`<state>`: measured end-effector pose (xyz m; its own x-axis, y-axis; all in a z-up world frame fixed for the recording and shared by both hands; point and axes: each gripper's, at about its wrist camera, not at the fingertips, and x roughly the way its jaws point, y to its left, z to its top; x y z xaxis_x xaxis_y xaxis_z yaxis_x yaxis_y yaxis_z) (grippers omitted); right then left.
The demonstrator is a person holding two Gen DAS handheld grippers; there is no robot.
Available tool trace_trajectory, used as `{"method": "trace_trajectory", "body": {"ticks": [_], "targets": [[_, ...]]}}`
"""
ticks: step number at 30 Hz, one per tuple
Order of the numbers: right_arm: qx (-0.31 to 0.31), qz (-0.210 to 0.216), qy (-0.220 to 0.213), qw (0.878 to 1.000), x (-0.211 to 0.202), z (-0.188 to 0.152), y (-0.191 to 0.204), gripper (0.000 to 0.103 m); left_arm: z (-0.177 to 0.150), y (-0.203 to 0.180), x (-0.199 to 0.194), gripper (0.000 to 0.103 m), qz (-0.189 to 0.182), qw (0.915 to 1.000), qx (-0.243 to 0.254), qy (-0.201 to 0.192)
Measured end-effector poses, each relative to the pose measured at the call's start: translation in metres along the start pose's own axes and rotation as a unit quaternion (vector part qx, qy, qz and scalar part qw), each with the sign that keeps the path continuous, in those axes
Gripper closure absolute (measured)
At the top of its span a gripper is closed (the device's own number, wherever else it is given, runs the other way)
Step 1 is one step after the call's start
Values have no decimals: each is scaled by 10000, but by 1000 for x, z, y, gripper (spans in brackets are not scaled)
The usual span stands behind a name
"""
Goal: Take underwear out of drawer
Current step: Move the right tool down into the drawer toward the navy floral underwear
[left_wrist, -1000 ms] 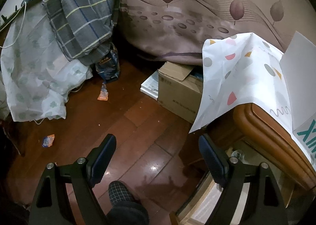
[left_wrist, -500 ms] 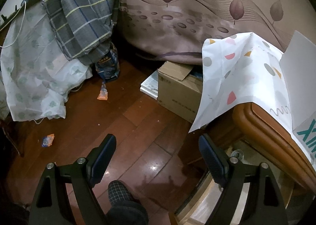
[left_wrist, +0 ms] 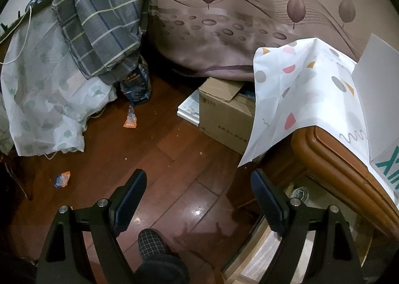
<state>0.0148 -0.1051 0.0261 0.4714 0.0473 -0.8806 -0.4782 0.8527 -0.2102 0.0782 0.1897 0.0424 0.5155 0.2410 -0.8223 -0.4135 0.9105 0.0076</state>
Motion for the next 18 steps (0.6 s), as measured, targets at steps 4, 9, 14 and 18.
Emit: {"method": "trace_trajectory", "body": {"ticks": [4,9,14,18], "targets": [[-91,70,378,9992,51,-2,-5,37,-1,-1,0,20,-15,10000,35,31],[-336,28,741,9967,102,-6,-5,37,0,0,1,20,32,10000,39,70],[-1351,-500,589,9878,129,-13,15,38,0,-1,4,20,7,9999,35,129],[-1579,-624,799,9822,156,-18,20,39,-1,-3,3,20,13,9999,93,126]]}}
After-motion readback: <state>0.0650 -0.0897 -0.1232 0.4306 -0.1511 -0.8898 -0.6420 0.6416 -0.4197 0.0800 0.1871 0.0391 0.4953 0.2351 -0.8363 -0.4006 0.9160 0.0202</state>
